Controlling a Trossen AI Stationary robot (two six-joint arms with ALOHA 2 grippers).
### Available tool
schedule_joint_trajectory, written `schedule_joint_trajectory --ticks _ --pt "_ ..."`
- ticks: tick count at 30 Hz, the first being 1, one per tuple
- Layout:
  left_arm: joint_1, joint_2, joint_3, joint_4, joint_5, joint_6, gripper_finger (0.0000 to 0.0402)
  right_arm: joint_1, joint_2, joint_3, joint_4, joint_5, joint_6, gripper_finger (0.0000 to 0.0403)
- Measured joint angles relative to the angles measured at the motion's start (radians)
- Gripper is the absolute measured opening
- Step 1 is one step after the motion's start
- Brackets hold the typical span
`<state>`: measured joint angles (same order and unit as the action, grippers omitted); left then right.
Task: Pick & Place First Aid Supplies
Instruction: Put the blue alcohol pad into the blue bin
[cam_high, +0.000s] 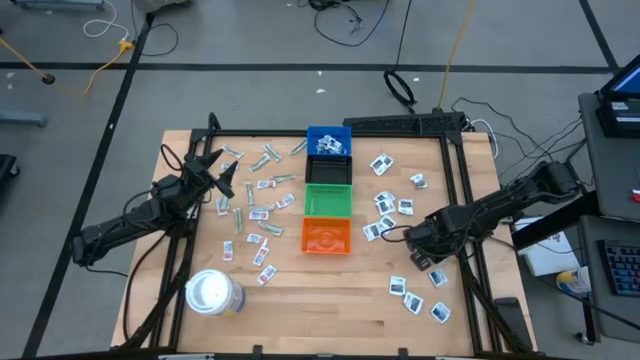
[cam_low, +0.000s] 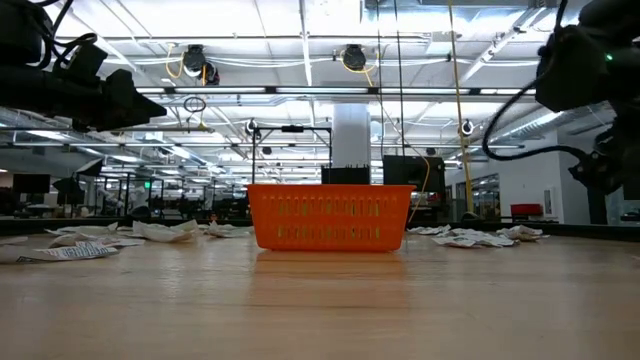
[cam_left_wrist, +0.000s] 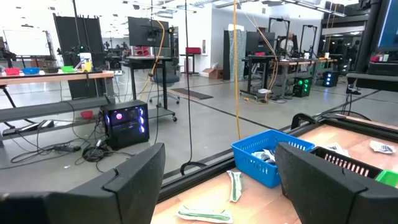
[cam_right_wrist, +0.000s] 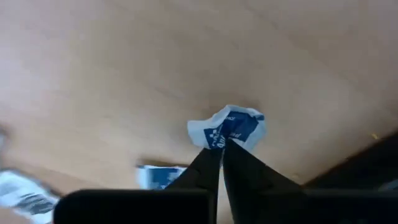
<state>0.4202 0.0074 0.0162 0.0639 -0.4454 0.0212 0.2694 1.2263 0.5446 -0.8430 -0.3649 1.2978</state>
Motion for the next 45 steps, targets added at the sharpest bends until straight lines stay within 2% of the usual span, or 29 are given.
schedule_joint_trajectory --ticks 8,18,23,29,38,41,45 --pt "0.0 0.0 0.0 0.0 0.0 0.0 0.0306 -0.06 0.0 0.135 -0.072 0.055 -0.181 0.0005" --pt "0.0 0.0 0.0 0.0 0.0 0.0 0.0306 -0.116 0.133 0.319 -0.09 0.048 -0.751 0.0002" --pt "0.0 0.0 0.0 0.0 0.0 0.0 0.0306 -0.201 0.219 0.426 -0.107 0.049 -0.963 0.0002" --pt "0.0 0.0 0.0 0.0 0.0 0.0 0.0306 -0.389 0.322 0.568 -0.156 0.094 -1.085 0.0001" --pt "0.0 0.0 0.0 0.0 0.0 0.0 0.0306 -0.681 0.464 0.788 -0.226 0.187 -1.177 0.0001" --pt "0.0 0.0 0.0 0.0 0.0 0.0 0.0306 -0.764 0.492 0.825 -0.234 0.2 -1.187 0.0001" --pt "0.0 0.0 0.0 0.0 0.0 0.0 0.0306 -0.846 0.515 0.839 -0.258 0.278 -1.188 0.0"
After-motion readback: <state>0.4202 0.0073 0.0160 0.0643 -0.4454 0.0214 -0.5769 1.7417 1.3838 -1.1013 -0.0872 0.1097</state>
